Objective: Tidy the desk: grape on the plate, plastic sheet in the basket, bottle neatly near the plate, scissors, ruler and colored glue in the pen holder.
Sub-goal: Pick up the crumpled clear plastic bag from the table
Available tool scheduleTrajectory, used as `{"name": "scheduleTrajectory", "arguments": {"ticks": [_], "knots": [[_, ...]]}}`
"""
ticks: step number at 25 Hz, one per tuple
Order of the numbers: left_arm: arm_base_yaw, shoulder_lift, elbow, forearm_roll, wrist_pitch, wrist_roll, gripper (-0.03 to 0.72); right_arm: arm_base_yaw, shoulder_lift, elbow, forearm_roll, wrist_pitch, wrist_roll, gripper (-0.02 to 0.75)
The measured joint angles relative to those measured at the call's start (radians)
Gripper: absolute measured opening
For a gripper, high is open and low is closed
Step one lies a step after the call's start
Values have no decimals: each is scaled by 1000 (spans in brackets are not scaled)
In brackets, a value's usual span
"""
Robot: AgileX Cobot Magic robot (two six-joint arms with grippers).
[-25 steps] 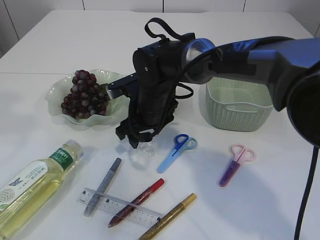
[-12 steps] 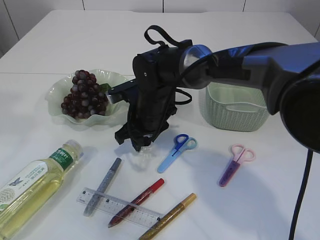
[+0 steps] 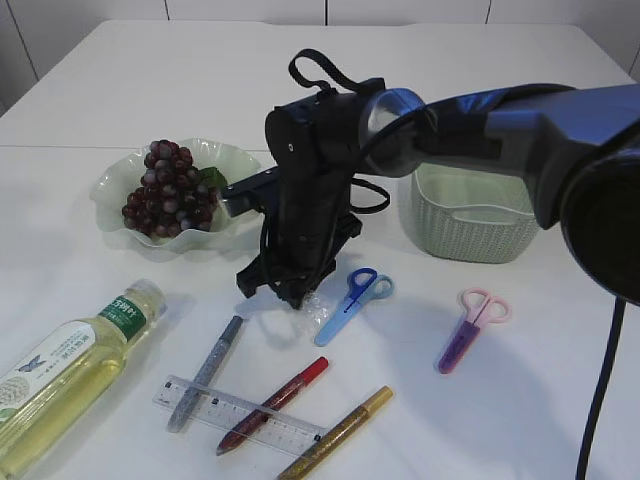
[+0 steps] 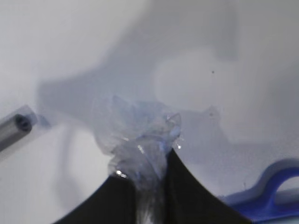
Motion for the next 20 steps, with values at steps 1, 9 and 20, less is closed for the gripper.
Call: {"name": "scheduleTrajectory", "arguments": {"ticks": [1,9,20], "knots": [[0,0,0,0,0,0,469,0,-2,-3,0,16,0,99],[0,0,0,0,0,0,468,0,-29,-113,13,170,0,93],[0,0,0,-4,43,0,467,0,-99,-229,21,193,36,92]]}}
